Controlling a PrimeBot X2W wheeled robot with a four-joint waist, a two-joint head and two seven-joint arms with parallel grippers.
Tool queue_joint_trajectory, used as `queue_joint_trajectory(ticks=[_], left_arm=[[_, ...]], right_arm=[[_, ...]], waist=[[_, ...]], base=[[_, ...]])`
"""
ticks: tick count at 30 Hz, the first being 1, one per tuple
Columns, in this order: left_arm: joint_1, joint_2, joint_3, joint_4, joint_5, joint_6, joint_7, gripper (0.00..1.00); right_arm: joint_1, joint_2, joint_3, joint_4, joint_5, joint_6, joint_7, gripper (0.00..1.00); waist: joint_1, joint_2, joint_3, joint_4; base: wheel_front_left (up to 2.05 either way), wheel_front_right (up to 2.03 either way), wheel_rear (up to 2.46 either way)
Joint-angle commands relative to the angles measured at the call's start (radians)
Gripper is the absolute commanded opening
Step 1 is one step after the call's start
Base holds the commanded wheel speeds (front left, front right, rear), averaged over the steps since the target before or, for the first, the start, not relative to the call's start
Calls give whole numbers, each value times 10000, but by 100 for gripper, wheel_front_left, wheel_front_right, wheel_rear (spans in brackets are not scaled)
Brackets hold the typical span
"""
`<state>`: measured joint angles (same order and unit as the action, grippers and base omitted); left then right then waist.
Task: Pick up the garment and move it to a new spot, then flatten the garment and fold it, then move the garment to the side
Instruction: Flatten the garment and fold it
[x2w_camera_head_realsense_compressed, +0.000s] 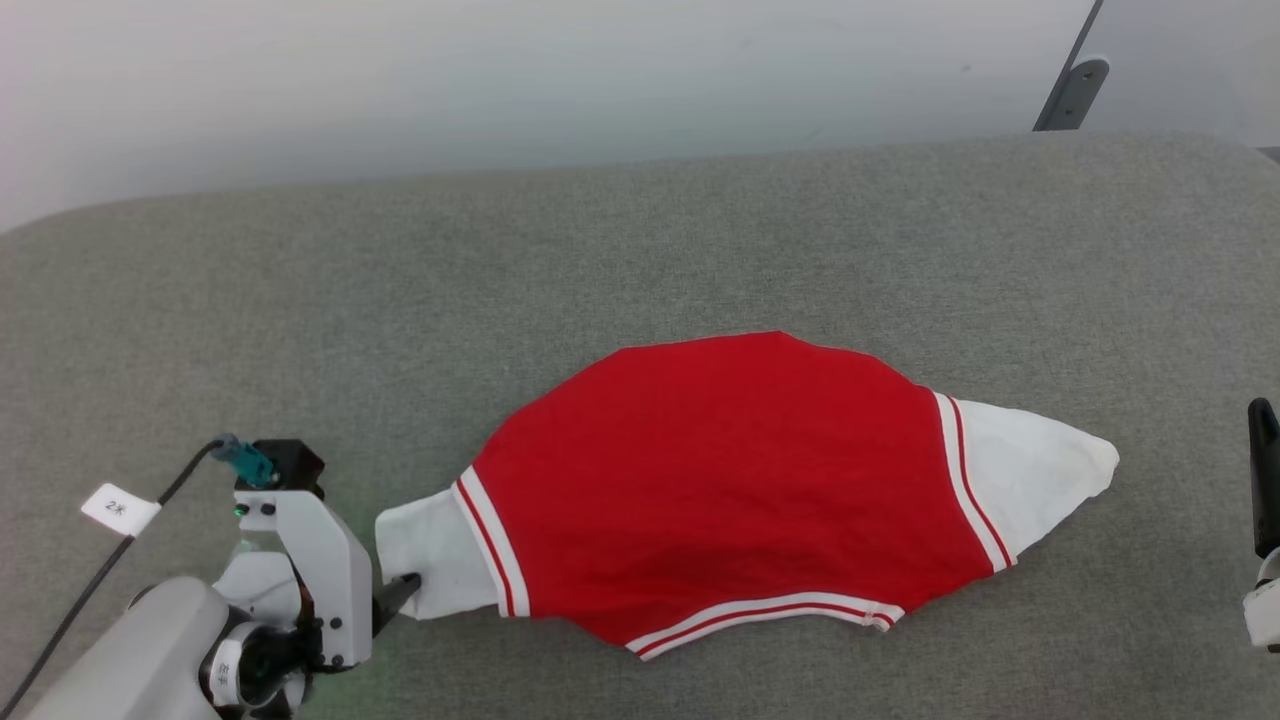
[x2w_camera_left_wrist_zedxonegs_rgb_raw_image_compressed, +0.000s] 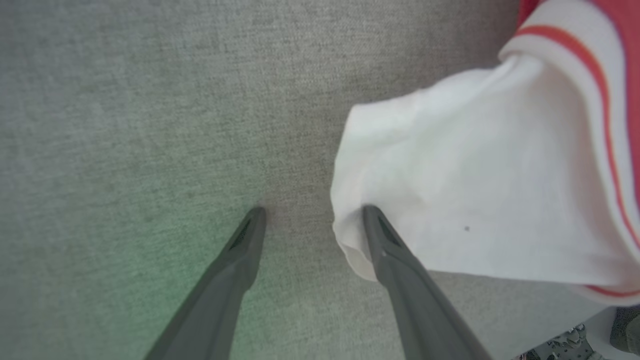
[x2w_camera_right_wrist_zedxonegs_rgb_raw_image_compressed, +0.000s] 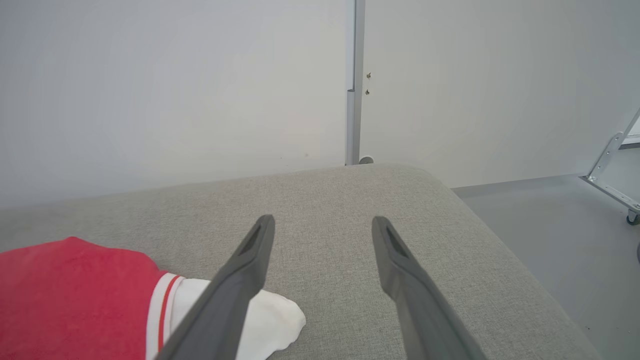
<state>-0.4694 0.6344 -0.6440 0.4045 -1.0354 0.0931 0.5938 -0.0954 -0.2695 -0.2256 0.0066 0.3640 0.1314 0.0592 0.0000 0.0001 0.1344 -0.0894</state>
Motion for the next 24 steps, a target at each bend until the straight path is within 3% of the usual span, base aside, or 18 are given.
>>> queue_joint_trajectory(ticks=[1, 10, 11, 12, 13, 14, 24], left_arm=[[-27, -97, -77, 154, 74, -60, -11, 100], [-210, -778, -571, 1323, 201, -487, 72, 100], [-223, -851, -603, 1423, 168, -499, 114, 95], [-215, -937, -659, 1510, 132, -554, 171, 48], [-215, -996, -771, 1565, 228, -632, 188, 11], [-187, -1106, -839, 1651, 190, -644, 282, 0], [-557, -1376, -1062, 1933, 476, -914, 0, 0]], right_arm=[[-50, -22, -12, -34, 45, -13, 5, 100], [-39, -125, 46, 48, 95, -13, 154, 100], [-16, -133, 53, 63, 128, -13, 221, 100], [13, -155, 66, 80, 146, -13, 310, 100], [34, -155, 59, 104, 199, -13, 407, 100], [55, -154, 53, 136, 231, -13, 529, 100], [-15, -514, 721, 700, 1158, -13, 2317, 100]], waist=[[0, -1, 55, -32], [0, -1, 56, 8], [0, -1, 57, 17], [0, -1, 60, 30], [0, -1, 69, 43], [0, -1, 81, 58], [0, -1, 304, 227]], base=[[0, 0, 0], [0, 0, 0], [0, 0, 0], [0, 0, 0], [0, 0, 0], [0, 0, 0], [0, 0, 0]])
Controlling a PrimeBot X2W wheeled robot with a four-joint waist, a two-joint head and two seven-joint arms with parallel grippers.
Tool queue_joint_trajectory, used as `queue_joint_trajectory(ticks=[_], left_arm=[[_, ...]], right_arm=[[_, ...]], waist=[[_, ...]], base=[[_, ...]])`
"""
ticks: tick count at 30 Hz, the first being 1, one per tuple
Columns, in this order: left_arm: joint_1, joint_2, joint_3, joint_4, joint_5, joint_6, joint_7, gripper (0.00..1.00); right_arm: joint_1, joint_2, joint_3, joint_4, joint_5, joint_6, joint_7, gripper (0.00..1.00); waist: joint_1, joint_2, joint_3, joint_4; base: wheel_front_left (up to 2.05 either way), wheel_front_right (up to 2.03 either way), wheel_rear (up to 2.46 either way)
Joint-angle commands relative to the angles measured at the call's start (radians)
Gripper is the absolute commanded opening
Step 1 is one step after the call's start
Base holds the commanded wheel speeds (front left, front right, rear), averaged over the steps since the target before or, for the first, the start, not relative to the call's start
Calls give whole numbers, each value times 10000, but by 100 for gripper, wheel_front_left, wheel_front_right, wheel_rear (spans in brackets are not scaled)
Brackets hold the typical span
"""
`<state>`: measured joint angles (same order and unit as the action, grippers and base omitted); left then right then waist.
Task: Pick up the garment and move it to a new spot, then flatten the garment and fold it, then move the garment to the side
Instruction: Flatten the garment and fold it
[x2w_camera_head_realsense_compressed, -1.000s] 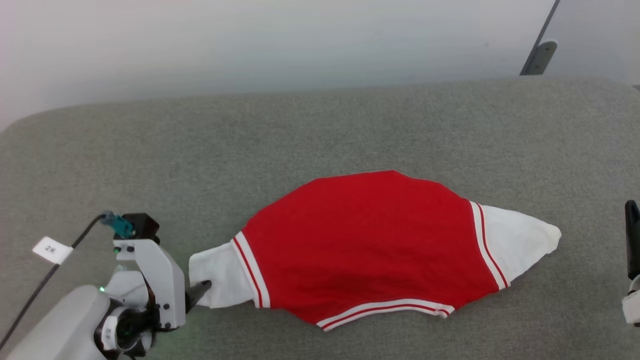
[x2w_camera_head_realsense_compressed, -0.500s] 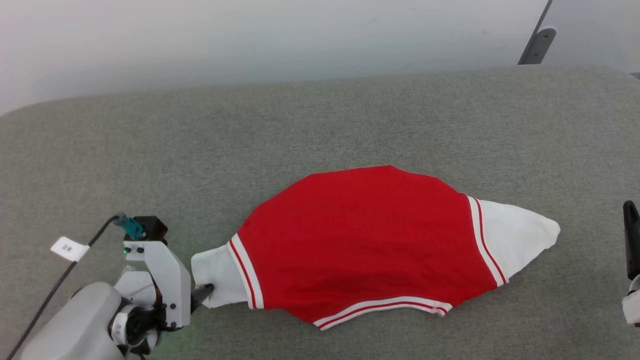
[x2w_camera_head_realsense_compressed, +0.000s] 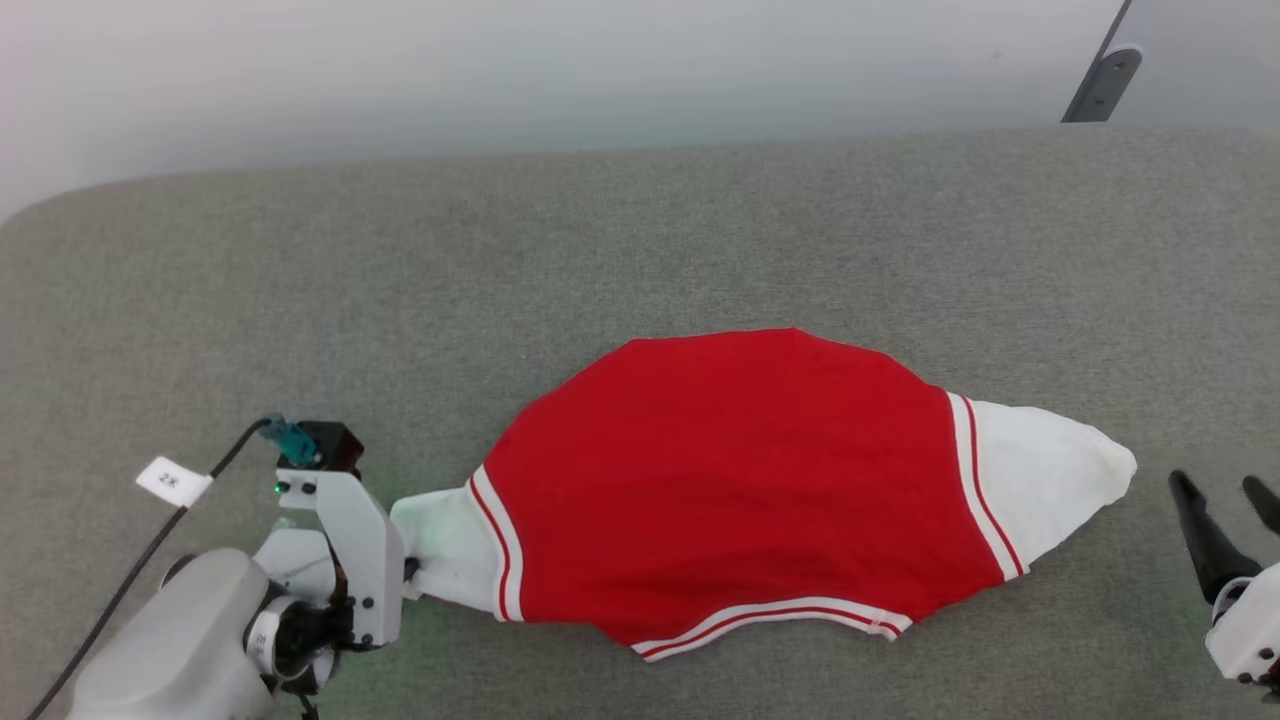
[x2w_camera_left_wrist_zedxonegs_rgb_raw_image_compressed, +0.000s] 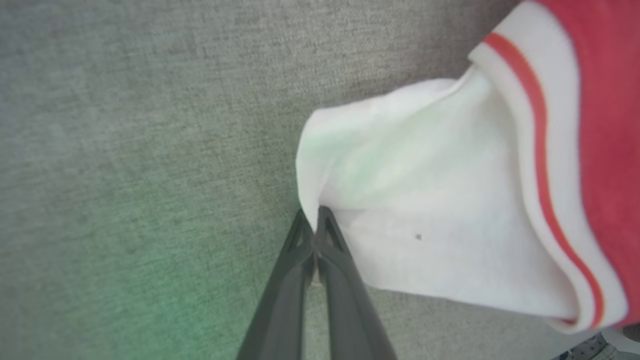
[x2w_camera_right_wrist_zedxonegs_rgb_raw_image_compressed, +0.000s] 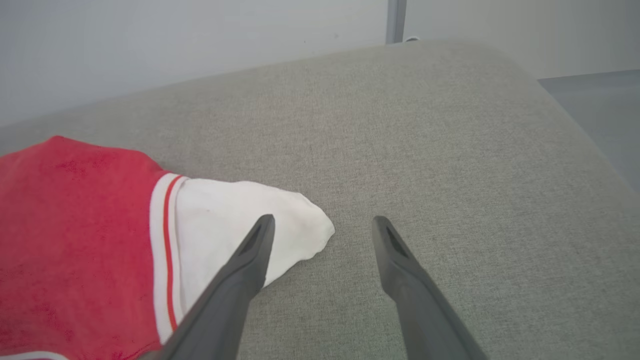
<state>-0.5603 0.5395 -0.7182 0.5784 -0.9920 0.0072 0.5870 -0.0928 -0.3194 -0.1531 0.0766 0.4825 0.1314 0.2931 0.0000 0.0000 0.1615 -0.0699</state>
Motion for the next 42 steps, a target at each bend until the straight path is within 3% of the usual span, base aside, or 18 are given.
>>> queue_joint_trajectory(ticks=[1, 21, 22, 23, 30, 36, 42], left_arm=[[309, -454, -310, 183, 37, -88, 35, 0], [-524, -1102, -513, 30, 306, -214, -290, 0], [-560, -1110, -520, 20, 323, -218, -290, 0], [-587, -1118, -515, 12, 327, -222, -318, 0], [-980, -1058, -388, -88, 252, -230, -257, 0], [-2021, -539, -145, -686, 337, -208, 213, 0], [-3390, -381, -47, -1420, 472, -145, 972, 0]], right_arm=[[-78, -145, 104, 85, 39, -13, 157, 100], [-2542, -1205, 1739, 3971, 1888, -13, 1894, 100], [-2612, -1203, 1874, 4148, 1982, -13, 2028, 64], [-2698, -1181, 2001, 4324, 2138, -13, 2167, 0], [-3391, -1472, 2293, 4881, 2805, -13, 1958, 0], [-3892, -1675, 2219, 4295, 3889, -13, 1866, 0], [-4616, -1815, 2036, 3556, 4586, -13, 2149, 0]], waist=[[0, 0, 65, 61], [0, 0, 814, 710], [0, 0, 833, 725], [0, 0, 851, 733], [0, 0, 663, 789], [0, 0, 17, 823], [0, 0, -814, 907]], base=[[0, 0, 0], [0, 0, 0], [0, 0, 0], [0, 0, 0], [0, 0, 0], [0, 0, 0], [0, 0, 0]])
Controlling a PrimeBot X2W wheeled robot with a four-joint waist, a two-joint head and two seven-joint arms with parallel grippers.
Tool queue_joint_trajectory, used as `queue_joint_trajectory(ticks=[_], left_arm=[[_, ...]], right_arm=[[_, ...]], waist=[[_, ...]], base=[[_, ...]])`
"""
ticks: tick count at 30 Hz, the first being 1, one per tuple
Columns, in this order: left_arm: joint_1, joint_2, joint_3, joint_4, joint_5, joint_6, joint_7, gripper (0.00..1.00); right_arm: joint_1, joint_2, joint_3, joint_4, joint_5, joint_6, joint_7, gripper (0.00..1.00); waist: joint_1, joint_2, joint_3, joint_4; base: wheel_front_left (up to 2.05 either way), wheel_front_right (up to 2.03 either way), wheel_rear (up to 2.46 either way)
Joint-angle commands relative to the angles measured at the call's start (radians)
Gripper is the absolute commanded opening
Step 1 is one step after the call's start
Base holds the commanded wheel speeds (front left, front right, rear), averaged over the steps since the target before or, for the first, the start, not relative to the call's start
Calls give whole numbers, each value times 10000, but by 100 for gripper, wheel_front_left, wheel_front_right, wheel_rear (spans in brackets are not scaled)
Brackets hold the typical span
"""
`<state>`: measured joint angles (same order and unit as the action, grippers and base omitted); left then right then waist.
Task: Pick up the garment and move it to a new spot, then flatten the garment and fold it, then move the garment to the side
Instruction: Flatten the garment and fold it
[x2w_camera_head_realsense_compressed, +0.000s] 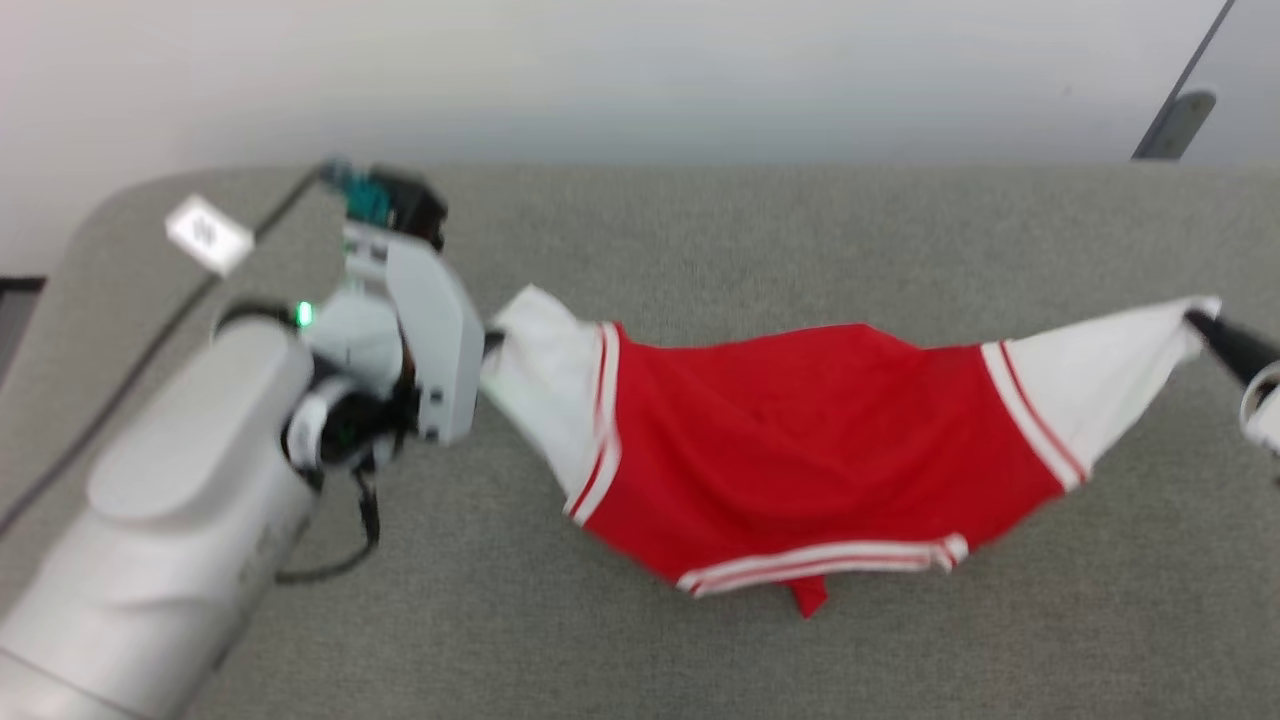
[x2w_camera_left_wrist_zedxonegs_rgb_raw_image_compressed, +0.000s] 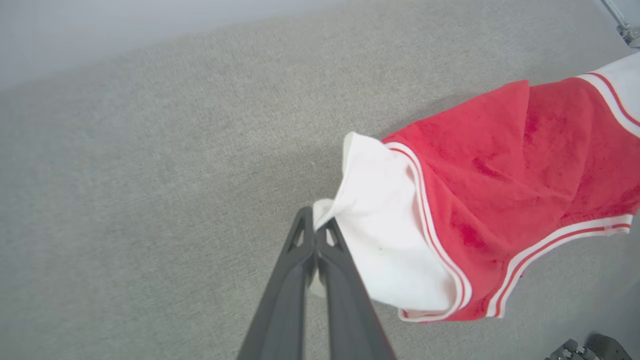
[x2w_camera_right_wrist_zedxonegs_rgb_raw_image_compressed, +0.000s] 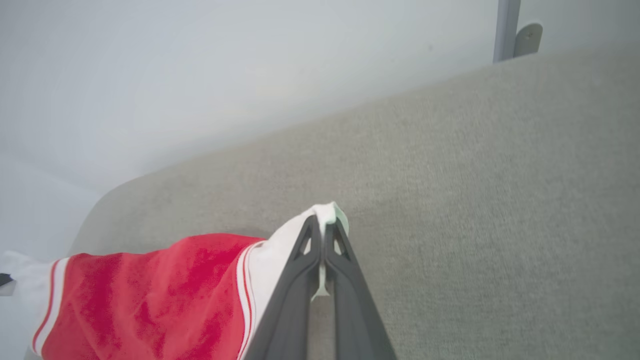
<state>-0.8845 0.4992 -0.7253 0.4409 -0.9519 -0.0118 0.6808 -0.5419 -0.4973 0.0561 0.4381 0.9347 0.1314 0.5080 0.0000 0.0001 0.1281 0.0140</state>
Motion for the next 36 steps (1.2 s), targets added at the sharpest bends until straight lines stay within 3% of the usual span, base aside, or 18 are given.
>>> queue_joint_trajectory(ticks=[1, 10, 23, 29, 36], left_arm=[[-347, 18, 53, -131, 39, 58, 166, 0], [-2271, 6, 423, -18, 166, -80, 458, 0], [-4717, -417, 833, 1618, 894, -370, -1043, 0], [-5289, -675, 836, 2141, 1267, -346, -1805, 0], [-6416, -1282, 865, 2770, 1849, -36, -3187, 0]], right_arm=[[-268, 19, -105, -144, 133, -13, 51, 0], [-2140, 617, -473, -565, -82, -13, 173, 0], [-4871, 1437, -799, 370, -1194, -13, -619, 0], [-5606, 1397, -713, 744, -1504, -13, -1199, 0], [-6875, 1005, -13, 1193, -1783, -13, -2575, 0]], waist=[[0, -1, -623, 81], [0, -1, -1414, 109], [0, -1, -1403, 73], [0, -1, -755, 55], [0, -1, 1132, -112]], base=[[0, 0, 0], [0, 0, 0], [0, 0, 0], [0, 0, 0], [0, 0, 0]])
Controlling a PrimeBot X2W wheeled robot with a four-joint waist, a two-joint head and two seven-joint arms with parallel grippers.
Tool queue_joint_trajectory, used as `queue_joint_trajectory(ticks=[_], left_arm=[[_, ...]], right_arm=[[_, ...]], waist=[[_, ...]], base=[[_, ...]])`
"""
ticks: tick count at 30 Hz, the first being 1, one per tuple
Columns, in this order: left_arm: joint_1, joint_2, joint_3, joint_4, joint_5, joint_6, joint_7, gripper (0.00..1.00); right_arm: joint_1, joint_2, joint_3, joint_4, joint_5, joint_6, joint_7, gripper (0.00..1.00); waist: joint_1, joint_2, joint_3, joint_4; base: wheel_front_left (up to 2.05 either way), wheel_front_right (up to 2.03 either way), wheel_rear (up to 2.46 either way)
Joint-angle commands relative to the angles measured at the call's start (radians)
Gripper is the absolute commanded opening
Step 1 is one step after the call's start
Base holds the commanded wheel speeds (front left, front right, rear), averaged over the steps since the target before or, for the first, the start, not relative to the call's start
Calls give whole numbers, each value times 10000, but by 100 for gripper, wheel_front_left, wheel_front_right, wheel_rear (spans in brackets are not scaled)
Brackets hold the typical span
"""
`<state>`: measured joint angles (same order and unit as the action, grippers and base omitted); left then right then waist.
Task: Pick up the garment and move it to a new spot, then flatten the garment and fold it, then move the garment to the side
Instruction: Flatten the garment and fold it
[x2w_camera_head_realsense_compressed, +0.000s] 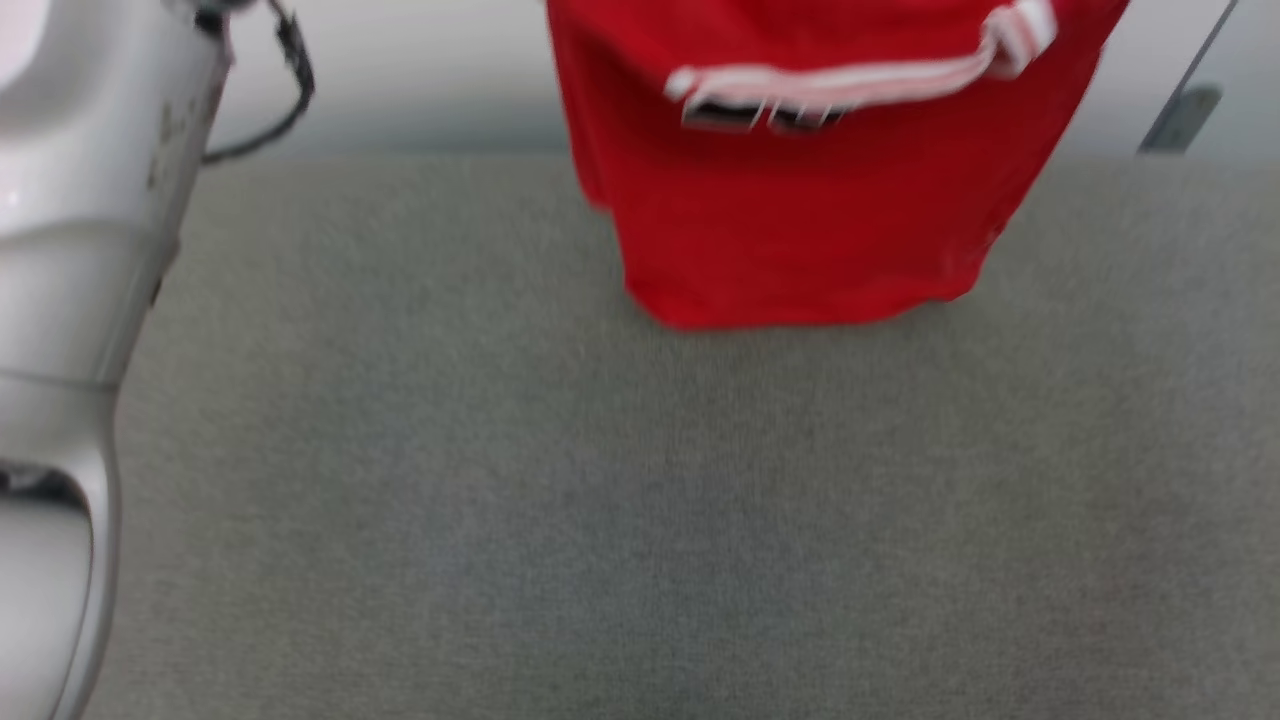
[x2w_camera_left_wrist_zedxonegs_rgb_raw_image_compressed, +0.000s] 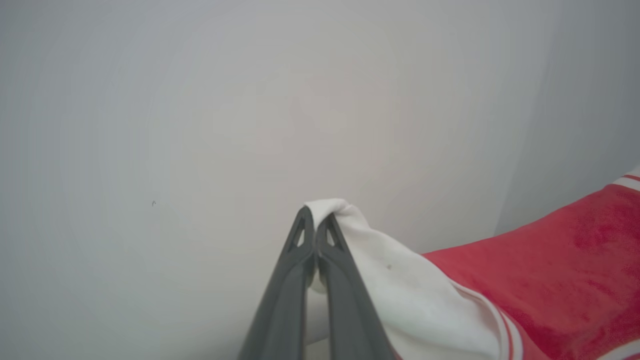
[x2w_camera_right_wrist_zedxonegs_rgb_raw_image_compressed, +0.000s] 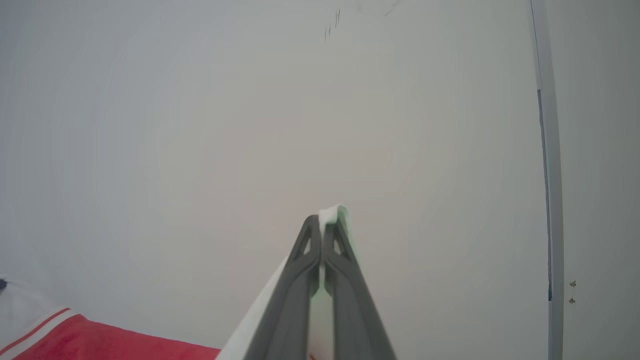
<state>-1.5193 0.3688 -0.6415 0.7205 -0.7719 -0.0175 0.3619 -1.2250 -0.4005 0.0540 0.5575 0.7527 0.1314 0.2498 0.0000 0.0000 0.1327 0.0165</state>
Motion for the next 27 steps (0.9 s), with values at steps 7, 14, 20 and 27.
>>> queue_joint_trajectory(ticks=[7, 14, 20, 27], left_arm=[[-1631, -654, 63, 760, 812, 592, -1828, 0], [-2737, -1022, 32, 1410, 1648, 756, -4762, 0], [-1962, -1158, -113, 2180, 1532, 381, -5396, 0], [-182, -1242, -411, 2827, 1048, -272, -4495, 0]], right_arm=[[-1460, -480, 1148, 562, -219, -13, -2580, 0], [-2433, -1190, 2331, 1097, -1177, -13, -5117, 0], [-1355, -1458, 3012, 827, -753, -13, -5152, 0], [603, -2186, 4513, 466, 1226, -13, -5038, 0]], waist=[[0, 0, 2939, -333], [0, 0, 3740, -160], [0, 0, 3788, 60], [0, 0, 3024, 294]], base=[[0, 0, 0], [0, 0, 0], [0, 0, 0], [0, 0, 0]])
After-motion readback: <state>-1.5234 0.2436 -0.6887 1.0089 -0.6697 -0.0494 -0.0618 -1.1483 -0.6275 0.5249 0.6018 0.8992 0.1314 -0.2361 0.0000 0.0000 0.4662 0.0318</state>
